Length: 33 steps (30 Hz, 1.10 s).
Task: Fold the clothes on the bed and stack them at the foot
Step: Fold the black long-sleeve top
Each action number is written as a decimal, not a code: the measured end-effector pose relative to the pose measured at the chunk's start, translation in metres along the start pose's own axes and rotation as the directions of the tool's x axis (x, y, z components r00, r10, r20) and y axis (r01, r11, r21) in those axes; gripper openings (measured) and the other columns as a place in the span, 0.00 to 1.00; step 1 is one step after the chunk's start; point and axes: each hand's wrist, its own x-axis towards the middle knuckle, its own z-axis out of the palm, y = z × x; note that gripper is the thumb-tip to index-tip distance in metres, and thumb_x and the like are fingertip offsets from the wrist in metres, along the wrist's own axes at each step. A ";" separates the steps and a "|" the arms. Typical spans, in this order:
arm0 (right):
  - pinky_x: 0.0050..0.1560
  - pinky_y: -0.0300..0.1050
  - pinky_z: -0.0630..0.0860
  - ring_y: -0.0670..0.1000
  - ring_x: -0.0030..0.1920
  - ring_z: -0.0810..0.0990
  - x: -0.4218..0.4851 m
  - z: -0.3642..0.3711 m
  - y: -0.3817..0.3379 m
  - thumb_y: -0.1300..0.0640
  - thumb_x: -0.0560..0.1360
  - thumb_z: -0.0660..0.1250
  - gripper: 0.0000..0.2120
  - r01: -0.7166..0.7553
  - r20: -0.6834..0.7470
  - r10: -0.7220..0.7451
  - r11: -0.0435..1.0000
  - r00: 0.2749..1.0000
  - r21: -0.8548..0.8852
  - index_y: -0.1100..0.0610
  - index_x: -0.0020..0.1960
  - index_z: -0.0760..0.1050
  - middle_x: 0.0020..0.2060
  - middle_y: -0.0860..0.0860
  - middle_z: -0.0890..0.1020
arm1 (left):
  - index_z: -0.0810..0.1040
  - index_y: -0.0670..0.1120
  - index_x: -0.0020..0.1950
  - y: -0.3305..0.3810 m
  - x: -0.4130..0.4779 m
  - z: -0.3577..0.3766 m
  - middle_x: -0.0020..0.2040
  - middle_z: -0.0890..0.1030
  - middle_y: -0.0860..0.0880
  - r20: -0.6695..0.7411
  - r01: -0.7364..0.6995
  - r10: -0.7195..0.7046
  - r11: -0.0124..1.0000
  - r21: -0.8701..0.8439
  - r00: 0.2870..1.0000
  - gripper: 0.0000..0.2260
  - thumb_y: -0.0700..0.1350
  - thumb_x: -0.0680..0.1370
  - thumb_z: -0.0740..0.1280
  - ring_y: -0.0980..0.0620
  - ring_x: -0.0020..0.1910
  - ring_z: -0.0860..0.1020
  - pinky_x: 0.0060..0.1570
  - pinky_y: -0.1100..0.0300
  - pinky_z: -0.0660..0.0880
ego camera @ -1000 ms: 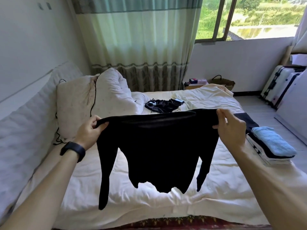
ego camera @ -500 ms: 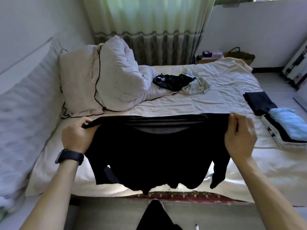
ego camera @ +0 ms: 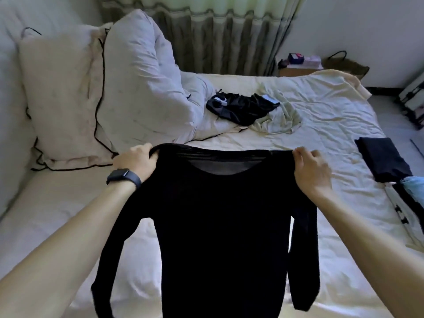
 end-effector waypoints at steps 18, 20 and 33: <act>0.74 0.56 0.63 0.59 0.76 0.64 -0.261 0.217 0.152 0.43 0.78 0.68 0.38 -0.716 0.468 0.705 0.671 0.533 -0.195 0.61 0.80 0.60 0.76 0.60 0.67 | 0.63 0.52 0.77 0.029 -0.256 0.295 0.77 0.63 0.45 0.527 0.585 -0.470 0.808 -0.065 0.708 0.30 0.56 0.77 0.68 0.42 0.73 0.65 0.69 0.41 0.64; 0.74 0.57 0.64 0.59 0.76 0.65 -0.291 0.210 0.170 0.44 0.78 0.70 0.39 -0.779 0.490 0.752 0.592 0.442 -0.205 0.62 0.79 0.60 0.75 0.60 0.68 | 0.65 0.48 0.75 0.026 -0.295 0.297 0.72 0.68 0.43 0.602 0.736 -0.576 0.677 -0.030 0.554 0.30 0.58 0.77 0.69 0.41 0.70 0.68 0.66 0.42 0.70; 0.42 0.45 0.80 0.52 0.49 0.84 -0.335 0.198 0.212 0.55 0.81 0.67 0.02 -0.876 0.579 0.662 0.294 0.475 0.382 0.52 0.49 0.75 0.52 0.54 0.83 | 0.75 0.42 0.60 -0.017 -0.353 0.297 0.54 0.81 0.44 0.732 0.909 -0.540 0.221 -0.353 0.416 0.13 0.48 0.80 0.70 0.45 0.49 0.81 0.41 0.53 0.78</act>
